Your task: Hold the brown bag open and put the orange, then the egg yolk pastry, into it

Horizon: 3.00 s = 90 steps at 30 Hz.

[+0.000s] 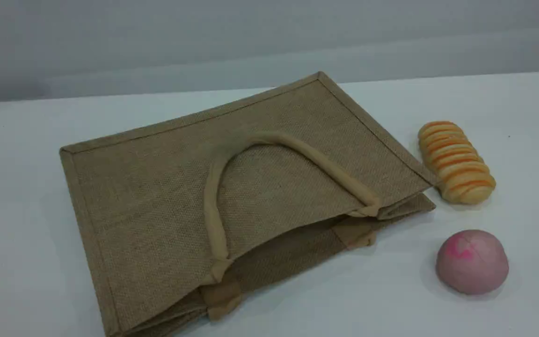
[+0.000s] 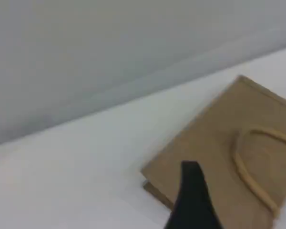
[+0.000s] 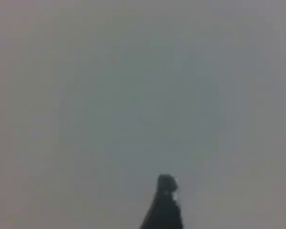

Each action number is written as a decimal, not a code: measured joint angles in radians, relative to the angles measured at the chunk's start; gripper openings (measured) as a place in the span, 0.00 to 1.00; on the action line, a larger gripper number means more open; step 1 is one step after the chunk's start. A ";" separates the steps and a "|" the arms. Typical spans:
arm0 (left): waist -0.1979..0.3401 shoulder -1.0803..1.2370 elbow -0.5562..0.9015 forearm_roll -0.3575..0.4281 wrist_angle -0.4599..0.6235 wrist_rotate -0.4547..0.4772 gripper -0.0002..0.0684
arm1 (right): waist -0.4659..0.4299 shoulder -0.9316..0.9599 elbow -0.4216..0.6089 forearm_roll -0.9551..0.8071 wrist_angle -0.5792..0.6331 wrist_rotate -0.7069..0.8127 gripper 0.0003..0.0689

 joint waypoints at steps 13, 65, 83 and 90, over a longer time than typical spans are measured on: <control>0.000 -0.587 0.588 -0.092 -0.040 -0.018 0.68 | 0.056 0.002 0.001 -0.003 -0.017 0.000 0.83; 0.000 -0.597 0.791 -0.095 -0.141 -0.021 0.68 | 0.051 -0.257 0.231 -0.003 -0.030 -0.001 0.83; 0.000 -0.597 0.791 -0.095 -0.141 -0.021 0.68 | 0.051 -0.397 0.435 -0.004 0.060 -0.001 0.83; 0.000 -0.597 0.791 -0.095 -0.141 -0.021 0.68 | 0.051 -0.397 0.434 -0.003 0.055 -0.001 0.83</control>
